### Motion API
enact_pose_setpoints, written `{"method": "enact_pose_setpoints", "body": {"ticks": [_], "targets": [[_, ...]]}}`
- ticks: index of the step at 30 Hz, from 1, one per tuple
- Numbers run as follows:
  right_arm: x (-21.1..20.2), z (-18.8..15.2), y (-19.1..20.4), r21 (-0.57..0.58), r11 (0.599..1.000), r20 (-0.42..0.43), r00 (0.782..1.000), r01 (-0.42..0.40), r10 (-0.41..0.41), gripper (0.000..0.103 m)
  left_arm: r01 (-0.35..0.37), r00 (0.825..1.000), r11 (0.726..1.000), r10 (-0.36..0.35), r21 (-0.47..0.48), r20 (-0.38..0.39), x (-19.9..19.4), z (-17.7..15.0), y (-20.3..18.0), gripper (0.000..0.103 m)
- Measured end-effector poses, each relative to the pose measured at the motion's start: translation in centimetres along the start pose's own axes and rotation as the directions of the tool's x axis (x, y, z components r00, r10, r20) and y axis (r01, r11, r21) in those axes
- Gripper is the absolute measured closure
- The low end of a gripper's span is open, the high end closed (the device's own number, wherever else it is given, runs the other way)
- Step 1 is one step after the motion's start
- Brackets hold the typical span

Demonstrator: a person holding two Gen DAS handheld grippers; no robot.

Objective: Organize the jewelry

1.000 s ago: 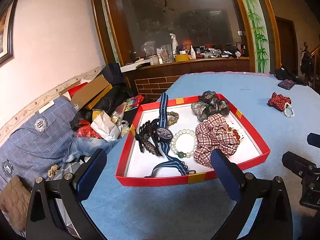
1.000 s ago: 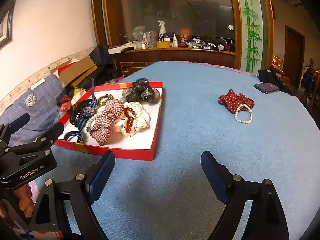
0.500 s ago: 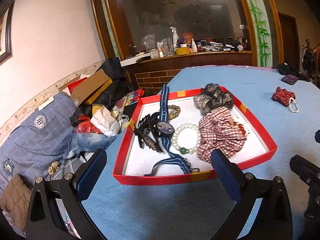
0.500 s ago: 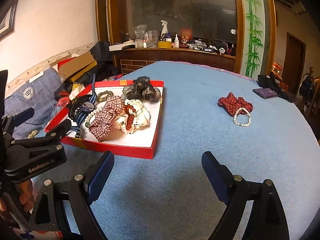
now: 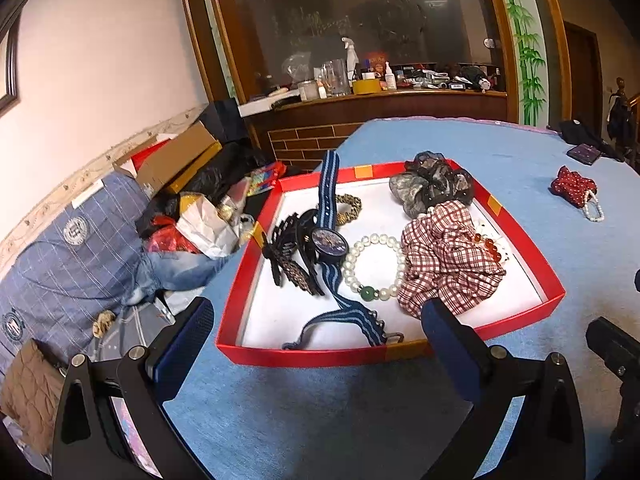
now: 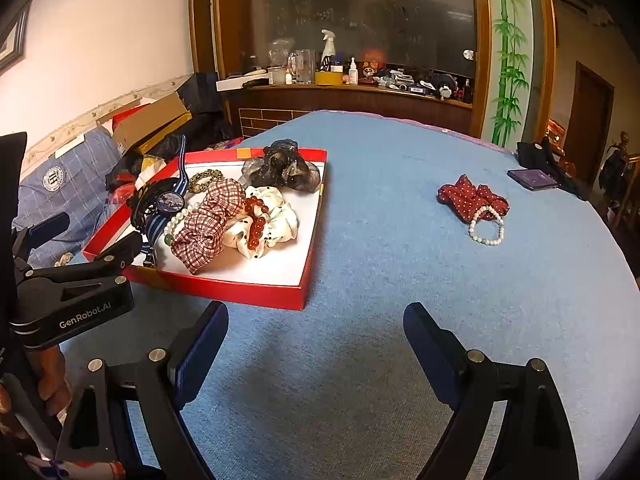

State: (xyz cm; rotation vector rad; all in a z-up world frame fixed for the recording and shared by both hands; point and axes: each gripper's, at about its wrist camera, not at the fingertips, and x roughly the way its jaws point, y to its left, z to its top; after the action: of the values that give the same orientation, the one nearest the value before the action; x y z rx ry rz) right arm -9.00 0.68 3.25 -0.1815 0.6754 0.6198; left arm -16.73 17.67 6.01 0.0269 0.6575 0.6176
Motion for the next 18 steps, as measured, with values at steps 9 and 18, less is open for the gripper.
{"method": "enact_pose_setpoints", "body": {"ticks": [9, 18], "targets": [[-0.2, 0.1, -0.1, 0.003, 1.000, 0.010, 1.000, 0.019, -0.019, 0.010, 0.015, 1.000, 1.000, -0.016, -0.027, -0.024, 0.1, -0.3, 0.5, 0.000], [-0.3, 0.0, 0.0, -0.008, 0.999, 0.024, 0.999, 0.047, -0.046, 0.011, 0.015, 1.000, 0.999, -0.016, -0.049, -0.022, -0.3, -0.5, 1.1, 0.000]]}}
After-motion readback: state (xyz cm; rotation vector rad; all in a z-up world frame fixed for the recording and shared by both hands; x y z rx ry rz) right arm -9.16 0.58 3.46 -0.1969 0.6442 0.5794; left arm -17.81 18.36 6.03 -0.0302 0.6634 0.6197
